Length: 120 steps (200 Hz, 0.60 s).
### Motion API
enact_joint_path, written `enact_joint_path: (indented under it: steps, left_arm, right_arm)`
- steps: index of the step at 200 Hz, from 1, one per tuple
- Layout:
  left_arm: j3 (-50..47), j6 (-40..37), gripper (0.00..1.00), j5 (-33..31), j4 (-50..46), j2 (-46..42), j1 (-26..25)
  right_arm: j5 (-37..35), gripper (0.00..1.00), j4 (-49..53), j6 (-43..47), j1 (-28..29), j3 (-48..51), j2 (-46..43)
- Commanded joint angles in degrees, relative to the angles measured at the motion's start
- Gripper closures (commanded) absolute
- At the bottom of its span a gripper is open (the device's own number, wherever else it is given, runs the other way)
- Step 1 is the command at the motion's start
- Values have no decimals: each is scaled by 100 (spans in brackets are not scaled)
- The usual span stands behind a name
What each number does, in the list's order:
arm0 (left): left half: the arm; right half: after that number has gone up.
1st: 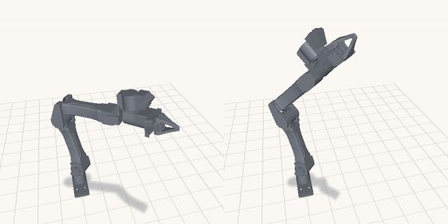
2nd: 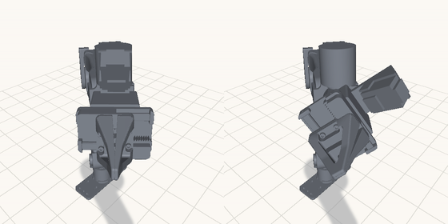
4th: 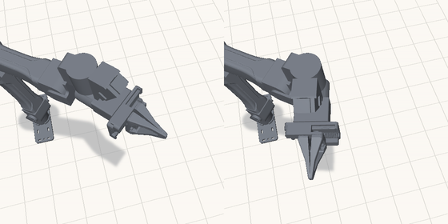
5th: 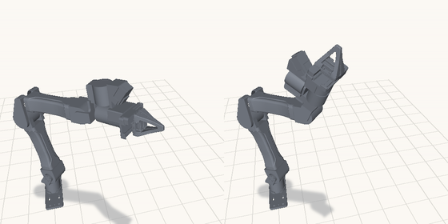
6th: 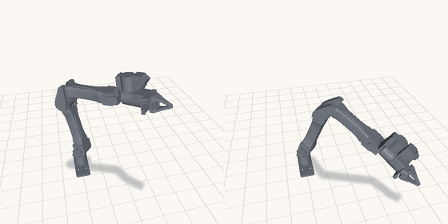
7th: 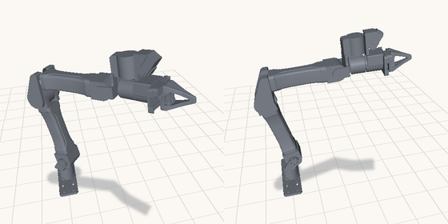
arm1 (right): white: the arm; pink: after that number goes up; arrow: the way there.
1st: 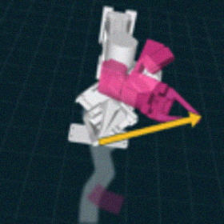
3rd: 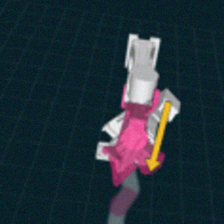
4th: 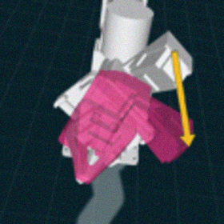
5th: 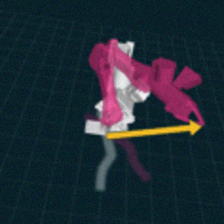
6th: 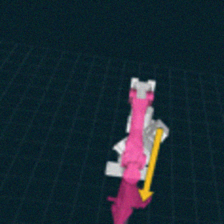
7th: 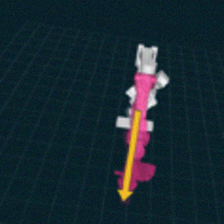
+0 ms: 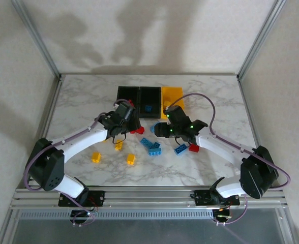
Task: Sort the legos into containers by color
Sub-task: Pick up the lego from the bottom-center of the table.
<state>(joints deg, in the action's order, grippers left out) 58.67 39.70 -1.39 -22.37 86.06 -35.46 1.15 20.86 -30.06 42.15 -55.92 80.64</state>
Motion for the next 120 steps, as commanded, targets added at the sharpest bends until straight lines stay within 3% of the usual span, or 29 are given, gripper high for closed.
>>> enact_joint_path:
  steps: [1,49,120]
  left_arm:
    - [-218,147,41,37,99,-129,-181]
    - [-834,178,41,375,320,-499,-277]
    - [-1923,628,34,543,545,-1519,-216]
  right_arm:
    - [57,43,181,-144,-18,-109,110]
    - [29,37,385,-300,88,169,10]
    - [-135,25,583,-746,922,86,770]
